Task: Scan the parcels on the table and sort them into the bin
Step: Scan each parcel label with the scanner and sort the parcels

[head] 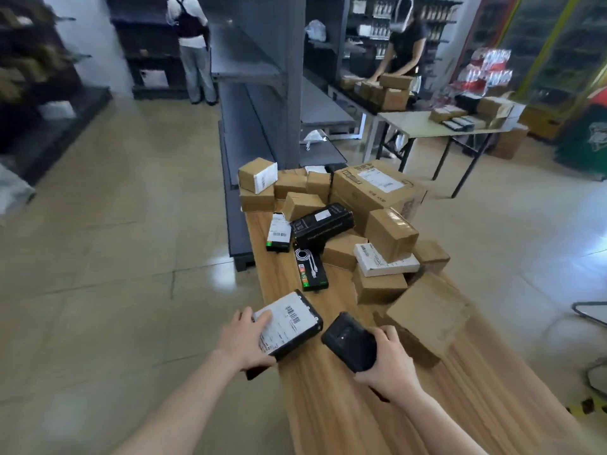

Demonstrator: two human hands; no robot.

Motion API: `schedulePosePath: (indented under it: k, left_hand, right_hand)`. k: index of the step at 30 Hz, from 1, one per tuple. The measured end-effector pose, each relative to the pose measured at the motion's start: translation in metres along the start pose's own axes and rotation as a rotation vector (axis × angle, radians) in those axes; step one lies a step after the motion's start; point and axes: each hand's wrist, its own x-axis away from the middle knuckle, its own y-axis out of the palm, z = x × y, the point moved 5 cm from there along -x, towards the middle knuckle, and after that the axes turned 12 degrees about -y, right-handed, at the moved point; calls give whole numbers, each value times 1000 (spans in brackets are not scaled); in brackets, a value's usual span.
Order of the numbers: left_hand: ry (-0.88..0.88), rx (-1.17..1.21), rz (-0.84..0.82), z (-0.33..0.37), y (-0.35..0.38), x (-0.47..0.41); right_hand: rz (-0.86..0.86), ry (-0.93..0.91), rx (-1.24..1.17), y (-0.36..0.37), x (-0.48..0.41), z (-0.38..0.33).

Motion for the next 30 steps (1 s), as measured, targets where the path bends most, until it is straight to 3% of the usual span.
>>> schedulePosePath:
  k: [7, 16, 30]
  left_hand:
    - [-418, 228, 59, -67, 33, 130]
    - [-918, 319, 48, -153, 102, 330]
    - [-1404, 531, 23, -192, 200, 572]
  right_hand:
    - [-142, -272, 3, 35, 19, -51]
    - [-441, -635, 10, 122, 86, -161]
    - [-752, -1033, 107, 229, 226, -287]
